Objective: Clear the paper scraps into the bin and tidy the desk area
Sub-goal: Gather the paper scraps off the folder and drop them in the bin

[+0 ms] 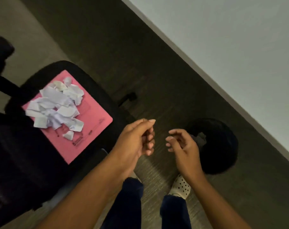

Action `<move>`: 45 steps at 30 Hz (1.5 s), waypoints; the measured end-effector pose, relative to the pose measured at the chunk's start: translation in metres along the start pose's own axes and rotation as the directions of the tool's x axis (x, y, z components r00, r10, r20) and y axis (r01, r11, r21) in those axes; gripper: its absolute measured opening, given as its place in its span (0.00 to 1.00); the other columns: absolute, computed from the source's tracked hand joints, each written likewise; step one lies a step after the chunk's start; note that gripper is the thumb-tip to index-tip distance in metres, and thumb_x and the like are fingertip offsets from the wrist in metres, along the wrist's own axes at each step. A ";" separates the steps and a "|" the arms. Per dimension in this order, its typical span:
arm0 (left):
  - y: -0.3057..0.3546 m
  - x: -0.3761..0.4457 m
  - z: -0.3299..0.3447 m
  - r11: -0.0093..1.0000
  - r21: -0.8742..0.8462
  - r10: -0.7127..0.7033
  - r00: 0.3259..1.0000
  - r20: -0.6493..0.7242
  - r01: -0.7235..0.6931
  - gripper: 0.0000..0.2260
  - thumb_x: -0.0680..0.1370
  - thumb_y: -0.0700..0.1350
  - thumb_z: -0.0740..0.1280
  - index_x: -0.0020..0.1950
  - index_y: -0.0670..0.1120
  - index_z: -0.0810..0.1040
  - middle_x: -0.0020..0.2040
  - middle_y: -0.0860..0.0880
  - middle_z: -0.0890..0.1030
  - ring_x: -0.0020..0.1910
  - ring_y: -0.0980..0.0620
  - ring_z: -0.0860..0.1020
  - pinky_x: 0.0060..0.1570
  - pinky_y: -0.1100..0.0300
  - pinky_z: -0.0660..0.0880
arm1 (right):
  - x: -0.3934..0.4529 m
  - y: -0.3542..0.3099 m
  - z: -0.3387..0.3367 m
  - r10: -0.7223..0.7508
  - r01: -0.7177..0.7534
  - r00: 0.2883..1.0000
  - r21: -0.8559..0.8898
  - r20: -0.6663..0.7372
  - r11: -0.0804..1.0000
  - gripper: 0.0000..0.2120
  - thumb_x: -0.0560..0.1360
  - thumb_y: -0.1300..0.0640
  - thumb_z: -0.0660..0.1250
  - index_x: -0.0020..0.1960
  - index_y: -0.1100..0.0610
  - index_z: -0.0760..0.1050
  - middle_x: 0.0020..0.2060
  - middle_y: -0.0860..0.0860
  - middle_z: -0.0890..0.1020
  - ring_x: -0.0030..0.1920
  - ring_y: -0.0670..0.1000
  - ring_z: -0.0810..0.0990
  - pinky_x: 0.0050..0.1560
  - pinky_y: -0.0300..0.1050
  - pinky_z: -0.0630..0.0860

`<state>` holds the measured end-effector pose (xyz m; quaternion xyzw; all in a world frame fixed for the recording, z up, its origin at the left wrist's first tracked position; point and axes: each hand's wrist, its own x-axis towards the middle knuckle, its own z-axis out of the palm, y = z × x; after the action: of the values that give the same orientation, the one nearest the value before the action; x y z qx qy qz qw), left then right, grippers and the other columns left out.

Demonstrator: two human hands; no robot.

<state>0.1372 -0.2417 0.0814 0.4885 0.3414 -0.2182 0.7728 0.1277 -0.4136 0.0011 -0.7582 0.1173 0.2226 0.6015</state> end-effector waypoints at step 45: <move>-0.002 0.166 -0.411 0.250 0.899 0.840 0.382 -0.386 0.360 0.21 0.80 0.65 0.58 0.65 0.54 0.75 0.63 0.50 0.77 0.61 0.44 0.73 0.56 0.48 0.72 | 0.198 0.002 0.388 -0.443 0.878 0.411 -0.476 0.797 -0.043 0.30 0.75 0.31 0.62 0.69 0.48 0.72 0.70 0.56 0.73 0.69 0.60 0.69 0.65 0.59 0.68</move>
<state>0.1183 0.1284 -0.1618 0.9204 0.3798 0.0810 0.0456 0.2241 -0.0223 -0.1642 -0.8250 -0.5441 0.0650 0.1381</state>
